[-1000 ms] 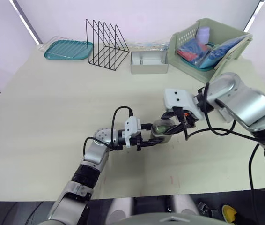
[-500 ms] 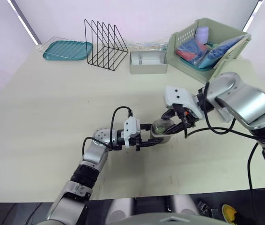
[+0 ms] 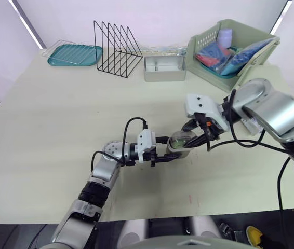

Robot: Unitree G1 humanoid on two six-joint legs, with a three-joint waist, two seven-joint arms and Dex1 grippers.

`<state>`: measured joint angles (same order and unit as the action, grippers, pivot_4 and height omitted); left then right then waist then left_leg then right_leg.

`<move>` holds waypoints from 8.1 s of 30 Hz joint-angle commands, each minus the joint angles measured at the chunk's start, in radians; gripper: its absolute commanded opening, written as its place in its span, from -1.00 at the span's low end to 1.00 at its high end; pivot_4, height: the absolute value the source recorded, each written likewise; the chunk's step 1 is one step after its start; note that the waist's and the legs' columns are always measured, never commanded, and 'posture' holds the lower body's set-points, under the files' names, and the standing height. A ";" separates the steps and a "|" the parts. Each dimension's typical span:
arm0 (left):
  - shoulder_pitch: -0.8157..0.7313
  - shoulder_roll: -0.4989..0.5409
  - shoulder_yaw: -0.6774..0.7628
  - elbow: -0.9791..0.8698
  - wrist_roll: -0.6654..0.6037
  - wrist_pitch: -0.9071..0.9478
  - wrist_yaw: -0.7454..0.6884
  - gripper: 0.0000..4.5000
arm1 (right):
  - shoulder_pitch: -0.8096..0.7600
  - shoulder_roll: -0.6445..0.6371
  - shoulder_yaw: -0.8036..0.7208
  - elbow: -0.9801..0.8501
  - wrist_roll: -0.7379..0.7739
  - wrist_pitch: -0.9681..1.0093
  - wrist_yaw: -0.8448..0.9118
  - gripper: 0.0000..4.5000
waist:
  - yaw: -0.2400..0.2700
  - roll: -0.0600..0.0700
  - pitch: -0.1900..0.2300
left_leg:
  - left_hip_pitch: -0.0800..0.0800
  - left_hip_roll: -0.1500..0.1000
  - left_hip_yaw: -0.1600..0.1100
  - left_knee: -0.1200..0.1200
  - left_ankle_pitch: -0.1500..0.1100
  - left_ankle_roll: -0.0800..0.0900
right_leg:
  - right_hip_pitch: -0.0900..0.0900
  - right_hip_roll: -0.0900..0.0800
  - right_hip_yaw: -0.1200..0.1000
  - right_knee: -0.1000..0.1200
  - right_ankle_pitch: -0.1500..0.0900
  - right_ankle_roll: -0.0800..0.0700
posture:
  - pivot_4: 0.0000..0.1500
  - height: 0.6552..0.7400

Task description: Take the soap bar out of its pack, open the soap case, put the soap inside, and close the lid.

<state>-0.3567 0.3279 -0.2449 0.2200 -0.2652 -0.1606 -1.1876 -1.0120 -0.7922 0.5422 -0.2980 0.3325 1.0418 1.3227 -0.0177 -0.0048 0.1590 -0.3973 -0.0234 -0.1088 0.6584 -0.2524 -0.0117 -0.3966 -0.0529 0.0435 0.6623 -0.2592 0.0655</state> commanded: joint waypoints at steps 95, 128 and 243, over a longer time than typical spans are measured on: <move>0.014 0.020 0.009 -0.024 0.001 -0.004 0.014 -0.17 | 0.583 -0.105 -0.416 0.301 0.066 -0.666 0.065 -0.85 | -0.001 -0.001 0.003 | 0.001 0.000 0.003 -0.004 0.000 0.000 | 0.000 0.000 0.002 -0.002 0.000 0.000 | 1.00 1.00; 0.007 0.026 0.010 -0.024 0.001 -0.002 0.015 -0.17 | 0.525 0.055 -0.445 0.219 0.130 -0.778 0.110 -0.99 | 0.002 -0.001 0.004 | 0.002 0.000 0.002 -0.004 0.000 0.000 | 0.000 0.000 0.002 -0.001 0.000 0.000 | 1.00 1.00; 0.006 0.025 0.003 -0.019 0.011 -0.012 0.017 -0.17 | 0.398 0.122 -0.472 0.216 0.213 -0.646 0.087 -0.99 | 0.002 0.000 0.004 | 0.002 0.000 0.001 -0.004 0.000 0.000 | 0.000 0.000 0.002 -0.001 0.000 0.000 | 1.00 1.00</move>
<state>-0.3497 0.3465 -0.2448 0.2054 -0.2659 -0.1653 -1.1746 -0.6063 -0.6728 0.0915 -0.0293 0.5080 0.3684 1.4266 -0.0154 -0.0053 0.1625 -0.3957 -0.0232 -0.1073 0.6548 -0.2522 -0.0120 -0.3965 -0.0529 0.0452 0.6617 -0.2591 0.0654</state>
